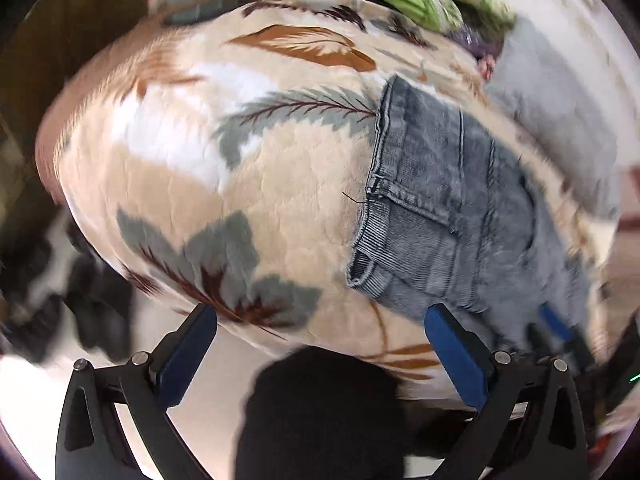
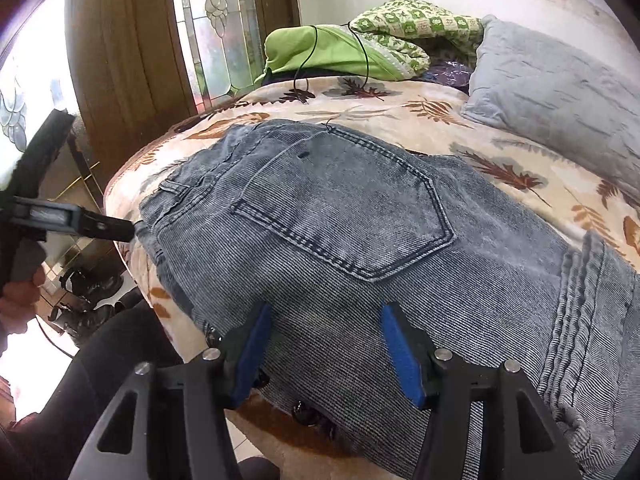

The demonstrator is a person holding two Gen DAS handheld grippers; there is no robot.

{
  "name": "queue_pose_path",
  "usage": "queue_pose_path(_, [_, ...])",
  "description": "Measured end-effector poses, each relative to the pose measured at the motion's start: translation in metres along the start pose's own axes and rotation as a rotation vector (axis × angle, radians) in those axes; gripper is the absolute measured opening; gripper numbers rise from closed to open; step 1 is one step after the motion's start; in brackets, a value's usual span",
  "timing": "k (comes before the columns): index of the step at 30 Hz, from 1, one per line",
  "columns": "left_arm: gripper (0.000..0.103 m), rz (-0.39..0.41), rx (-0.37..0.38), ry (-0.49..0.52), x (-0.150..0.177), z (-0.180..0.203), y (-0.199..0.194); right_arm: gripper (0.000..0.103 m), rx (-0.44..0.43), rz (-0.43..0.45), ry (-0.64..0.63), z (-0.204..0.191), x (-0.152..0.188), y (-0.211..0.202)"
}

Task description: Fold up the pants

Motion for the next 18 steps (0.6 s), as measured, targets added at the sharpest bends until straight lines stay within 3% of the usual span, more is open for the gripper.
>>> queue_pose_path(5, [0.103, -0.007, 0.113, -0.056, 0.004, 0.009, 0.003, 0.061, -0.001, -0.001, 0.003, 0.0, 0.0, 0.0])
queue_pose_path(10, [0.103, -0.02, 0.129, -0.082, 0.006, 0.025, 0.016, 0.062, -0.003, -0.001, 0.004, 0.001, 0.0, 0.0])
queue_pose_path(18, [0.103, -0.062, 0.199, -0.226, -0.007, 0.022, 0.034, 0.062, -0.004, -0.001, 0.005, 0.001, 0.0, 0.0])
Point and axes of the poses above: each gripper's, at about its wrist camera, not at the fingertips, and y roughly the way its jaws point, z to its right, x to its underside, the point moved 4 cm from there along y, roughly the way its jaws point, and after that the axes turned 3 degrees about -x, right-handed, at the moved point
